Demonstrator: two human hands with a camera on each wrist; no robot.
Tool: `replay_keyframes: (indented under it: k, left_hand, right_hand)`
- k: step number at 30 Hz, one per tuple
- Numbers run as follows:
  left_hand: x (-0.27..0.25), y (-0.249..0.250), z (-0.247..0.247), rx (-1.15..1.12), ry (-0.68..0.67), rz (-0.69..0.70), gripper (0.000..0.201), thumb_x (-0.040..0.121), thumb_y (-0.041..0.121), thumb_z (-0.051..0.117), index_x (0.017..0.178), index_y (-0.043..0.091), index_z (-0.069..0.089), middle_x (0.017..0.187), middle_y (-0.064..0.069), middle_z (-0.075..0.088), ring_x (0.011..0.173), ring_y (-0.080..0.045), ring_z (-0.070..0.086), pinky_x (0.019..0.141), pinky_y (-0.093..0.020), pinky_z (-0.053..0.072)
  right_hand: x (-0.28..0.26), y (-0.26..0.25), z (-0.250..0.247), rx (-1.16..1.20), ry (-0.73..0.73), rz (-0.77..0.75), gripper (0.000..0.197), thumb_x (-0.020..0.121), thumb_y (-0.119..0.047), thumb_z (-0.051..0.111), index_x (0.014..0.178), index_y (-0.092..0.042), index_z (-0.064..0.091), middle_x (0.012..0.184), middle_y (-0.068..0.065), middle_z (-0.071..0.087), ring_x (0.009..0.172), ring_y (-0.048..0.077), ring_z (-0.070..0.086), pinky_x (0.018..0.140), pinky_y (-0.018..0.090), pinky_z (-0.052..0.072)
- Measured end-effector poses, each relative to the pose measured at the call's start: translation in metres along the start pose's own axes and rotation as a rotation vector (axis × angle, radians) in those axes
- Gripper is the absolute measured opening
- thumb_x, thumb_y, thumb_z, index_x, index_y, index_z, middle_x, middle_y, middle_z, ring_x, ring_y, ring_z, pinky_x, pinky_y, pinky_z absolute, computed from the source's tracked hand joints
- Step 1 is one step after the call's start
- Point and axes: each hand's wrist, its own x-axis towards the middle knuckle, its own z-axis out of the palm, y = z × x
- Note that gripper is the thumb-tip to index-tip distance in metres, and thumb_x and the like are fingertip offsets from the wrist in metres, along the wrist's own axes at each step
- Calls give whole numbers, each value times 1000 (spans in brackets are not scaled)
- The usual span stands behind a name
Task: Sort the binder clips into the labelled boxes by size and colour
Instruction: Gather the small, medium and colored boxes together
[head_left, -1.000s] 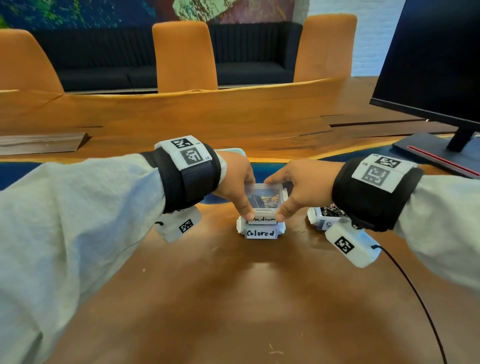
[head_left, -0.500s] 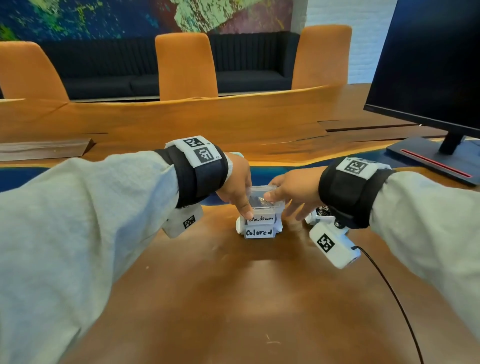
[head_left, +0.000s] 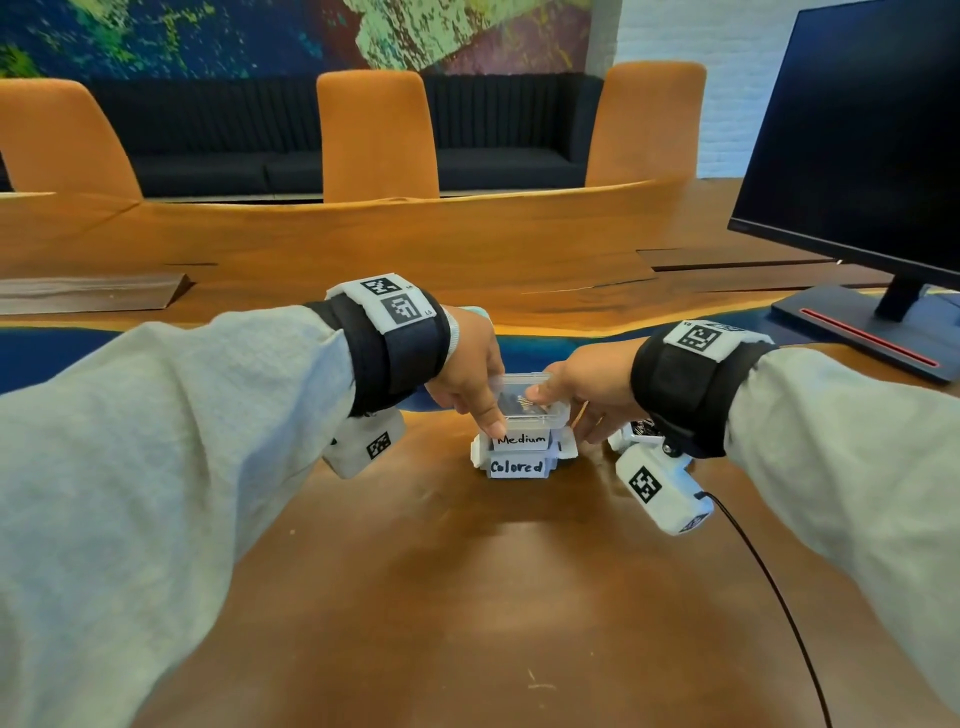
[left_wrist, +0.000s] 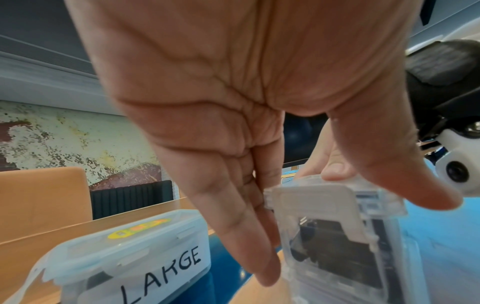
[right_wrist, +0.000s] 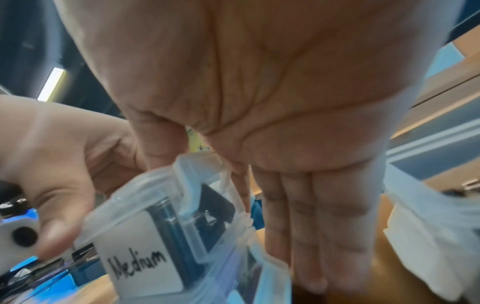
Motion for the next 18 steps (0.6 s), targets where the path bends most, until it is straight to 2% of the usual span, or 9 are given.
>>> replay_keyframes:
  k: [4,8,10,15,18]
  left_hand:
    - [0,0,0,-8,1,-1,58,64,61,85,110,28,74,93,7,76,75,-4,69,66,-20,49]
    - [-2,1,0,-2,10,6,57,63,61,85,108,28,75,93,7,76,78,-5,70,72,-22,52]
    - [-2,2,0,-2,14,10,55,63,61,85,106,28,75,92,8,76,77,-5,69,73,-23,52]
    - [-4,1,1,-59,12,1,51,63,57,87,103,26,75,89,7,76,71,-3,69,65,-20,49]
    - [-3,-5,2,-164,-36,7,44,65,48,90,99,25,71,95,-1,76,61,-2,70,59,-19,53]
  right_hand:
    - [-6,-9,-2,12,24,-34,36,97,-24,63,124,-2,57,111,21,71,101,36,71,95,47,56]
    - [-11,-25,2,-88,146,-54,32,95,-17,67,117,4,56,106,26,70,92,37,73,86,46,60]
    - [-13,-29,4,-120,165,-43,33,94,-16,66,118,4,54,108,26,69,94,37,73,87,46,60]
    - [-16,-34,8,-192,161,-37,31,95,-18,65,122,-2,59,108,21,71,93,34,73,85,44,61]
    - [-19,-38,16,-297,126,-62,32,93,-28,68,116,-7,62,108,15,71,94,29,73,84,42,61]
